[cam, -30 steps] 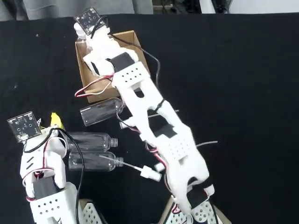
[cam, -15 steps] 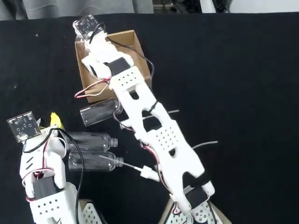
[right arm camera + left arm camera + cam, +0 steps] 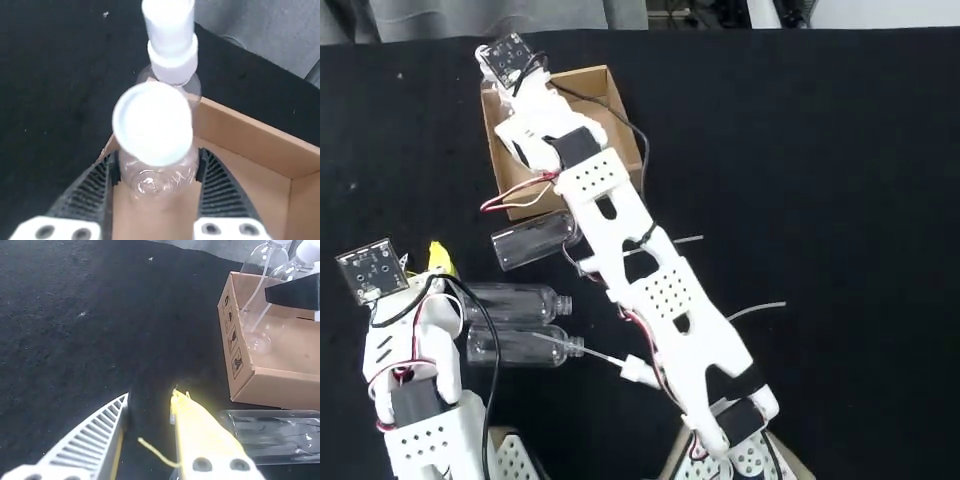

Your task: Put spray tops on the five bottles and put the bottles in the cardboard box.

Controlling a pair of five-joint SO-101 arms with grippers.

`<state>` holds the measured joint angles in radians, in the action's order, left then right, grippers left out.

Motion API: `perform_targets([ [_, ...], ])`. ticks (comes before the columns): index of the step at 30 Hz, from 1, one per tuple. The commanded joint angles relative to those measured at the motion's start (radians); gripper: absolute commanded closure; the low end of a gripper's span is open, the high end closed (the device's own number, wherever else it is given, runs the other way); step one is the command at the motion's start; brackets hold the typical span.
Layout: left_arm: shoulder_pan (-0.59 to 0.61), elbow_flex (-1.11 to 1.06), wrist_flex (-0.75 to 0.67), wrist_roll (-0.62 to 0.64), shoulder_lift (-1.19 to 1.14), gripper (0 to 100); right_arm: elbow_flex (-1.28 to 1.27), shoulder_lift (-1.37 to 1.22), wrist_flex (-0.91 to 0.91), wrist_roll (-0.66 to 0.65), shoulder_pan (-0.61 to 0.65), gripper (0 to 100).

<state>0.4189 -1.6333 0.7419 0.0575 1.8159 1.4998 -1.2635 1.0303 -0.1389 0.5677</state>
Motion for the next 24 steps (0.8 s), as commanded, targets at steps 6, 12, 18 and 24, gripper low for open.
perform_targets([
  [6, 0.007, 0.010, -0.021, -0.003, 0.009, 88, 0.173, -0.044, 0.049, 0.009, 0.032, 91.0],
  [12, 0.007, 0.010, -0.021, -0.003, 0.009, 88, 0.165, -0.050, 0.043, 0.009, 0.038, 90.9],
  [18, 0.007, 0.010, -0.021, -0.003, 0.009, 88, 0.165, -0.050, 0.048, 0.009, 0.040, 90.9],
  [24, 0.007, 0.008, -0.021, -0.003, 0.009, 88, 0.165, -0.050, 0.049, 0.008, 0.040, 88.3],
])
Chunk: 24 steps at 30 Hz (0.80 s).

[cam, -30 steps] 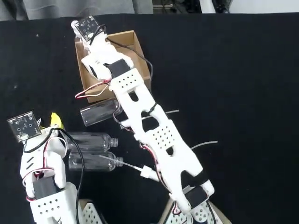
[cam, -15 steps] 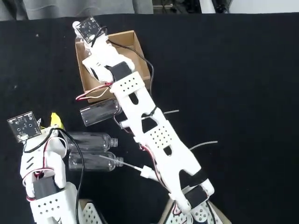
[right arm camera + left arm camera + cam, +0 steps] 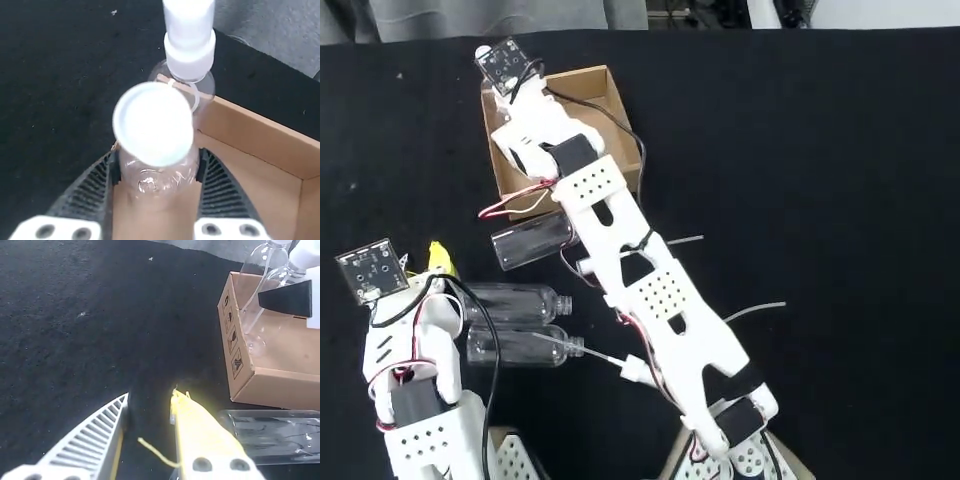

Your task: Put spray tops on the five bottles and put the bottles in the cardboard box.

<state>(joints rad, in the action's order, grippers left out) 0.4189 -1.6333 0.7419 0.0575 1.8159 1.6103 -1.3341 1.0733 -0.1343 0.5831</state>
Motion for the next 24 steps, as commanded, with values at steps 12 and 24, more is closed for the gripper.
perform_targets([
  [12, 0.007, 0.008, -0.021, -0.003, 0.009, 88, 0.058, 0.021, 0.069, 0.003, 0.049, 73.0],
  [24, 0.007, 0.008, -0.021, -0.003, 0.009, 88, 0.062, 0.028, 0.120, -0.002, 0.048, 72.9],
])
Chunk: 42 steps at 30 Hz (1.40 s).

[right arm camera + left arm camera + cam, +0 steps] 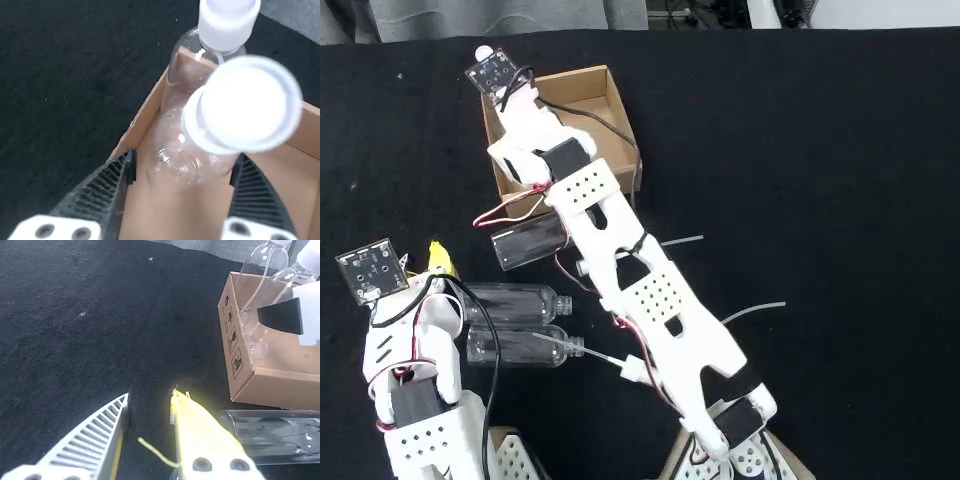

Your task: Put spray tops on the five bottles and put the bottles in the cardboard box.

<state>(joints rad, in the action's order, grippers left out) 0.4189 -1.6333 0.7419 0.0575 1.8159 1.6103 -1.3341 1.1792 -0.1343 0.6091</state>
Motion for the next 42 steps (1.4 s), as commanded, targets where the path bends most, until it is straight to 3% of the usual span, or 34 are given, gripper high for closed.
perform_targets([
  [1, 0.007, 0.008, -0.021, -0.003, 0.009, 88, 0.062, 0.028, 0.021, 0.000, 0.020, 72.9],
  [27, 0.007, 0.008, -0.023, -0.003, 0.009, 88, 0.064, 0.378, 0.577, -0.005, 0.005, 73.3],
  [36, 0.007, 0.008, -0.023, -0.003, 0.009, 88, 0.024, 0.518, 0.591, -0.051, -0.011, 73.3],
  [42, 0.007, 0.010, -0.023, -0.003, 0.009, 88, -0.259, 0.699, 0.589, -0.058, -0.009, 73.3],
])
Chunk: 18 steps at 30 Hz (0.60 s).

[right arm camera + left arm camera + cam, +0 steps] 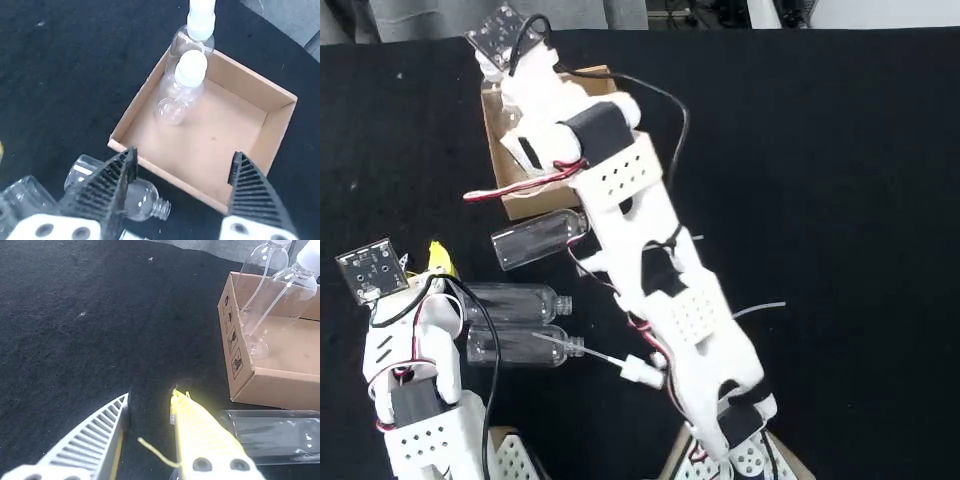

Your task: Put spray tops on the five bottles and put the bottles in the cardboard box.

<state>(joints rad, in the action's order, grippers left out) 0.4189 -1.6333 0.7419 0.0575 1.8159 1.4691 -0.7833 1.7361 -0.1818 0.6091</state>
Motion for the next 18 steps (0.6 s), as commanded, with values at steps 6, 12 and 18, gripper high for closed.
perform_targets([
  [6, 0.007, 0.010, -0.023, -0.003, 0.009, 88, -0.387, 0.349, 0.031, -0.012, -0.009, 73.3],
  [12, 0.007, 0.010, -0.023, -0.003, 0.009, 88, -0.616, 0.516, 0.031, -0.012, 0.005, 73.3],
  [18, 0.035, 0.015, -0.023, -0.003, 0.009, 88, -0.848, 0.659, 0.026, -0.014, 0.069, 73.3],
])
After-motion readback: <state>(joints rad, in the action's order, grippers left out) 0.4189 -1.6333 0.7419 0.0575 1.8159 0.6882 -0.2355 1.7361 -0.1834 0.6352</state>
